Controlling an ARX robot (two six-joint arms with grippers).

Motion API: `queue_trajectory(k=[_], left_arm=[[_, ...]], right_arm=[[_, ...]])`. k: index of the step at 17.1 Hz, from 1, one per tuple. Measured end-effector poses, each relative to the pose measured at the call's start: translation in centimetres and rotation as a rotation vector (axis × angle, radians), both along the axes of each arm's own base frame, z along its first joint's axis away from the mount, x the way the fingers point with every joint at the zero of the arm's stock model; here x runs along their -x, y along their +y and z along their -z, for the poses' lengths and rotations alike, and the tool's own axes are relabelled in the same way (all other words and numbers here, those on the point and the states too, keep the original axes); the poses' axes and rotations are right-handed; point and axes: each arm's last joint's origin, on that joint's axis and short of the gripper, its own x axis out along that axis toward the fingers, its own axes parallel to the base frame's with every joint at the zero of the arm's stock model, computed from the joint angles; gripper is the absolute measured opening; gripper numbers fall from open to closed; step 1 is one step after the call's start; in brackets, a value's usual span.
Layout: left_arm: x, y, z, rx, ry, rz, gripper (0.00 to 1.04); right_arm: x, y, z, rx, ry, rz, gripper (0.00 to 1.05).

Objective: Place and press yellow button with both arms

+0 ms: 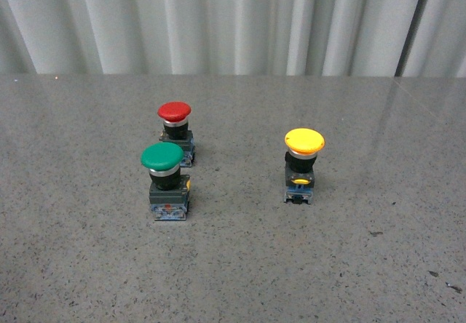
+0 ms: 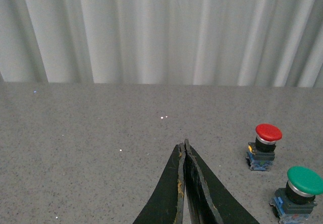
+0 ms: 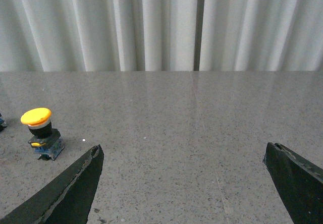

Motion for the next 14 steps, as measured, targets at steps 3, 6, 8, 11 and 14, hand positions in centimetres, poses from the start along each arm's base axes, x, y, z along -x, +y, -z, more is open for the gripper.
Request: queue_trajectory(k=[3,6,8,11,14], left_arm=[[0.8,1.3,1.5,0.001,0.003,-0.012,0.02],[1.6,1.1,2.5,0.0,0.003,0.008,0.02],[1.9,1.1,3.0,0.0,0.0,0.009,0.02],[2.4,1.1,3.7,0.0,0.006,0.008,0.02],[2.8,1.1,3.9,0.0,-0.002,0.008,0.02]], right_arm=[[0.0,0.0,0.0,0.0,0.0,0.001,0.98],[0.0,0.0,0.0,0.0,0.0,0.0,0.98],[0.0,0.0,0.0,0.0,0.0,0.0,0.98],[0.0,0.0,0.0,0.0,0.0,0.0,0.98],[0.0,0.0,0.0,0.0,0.0,0.0,0.98]])
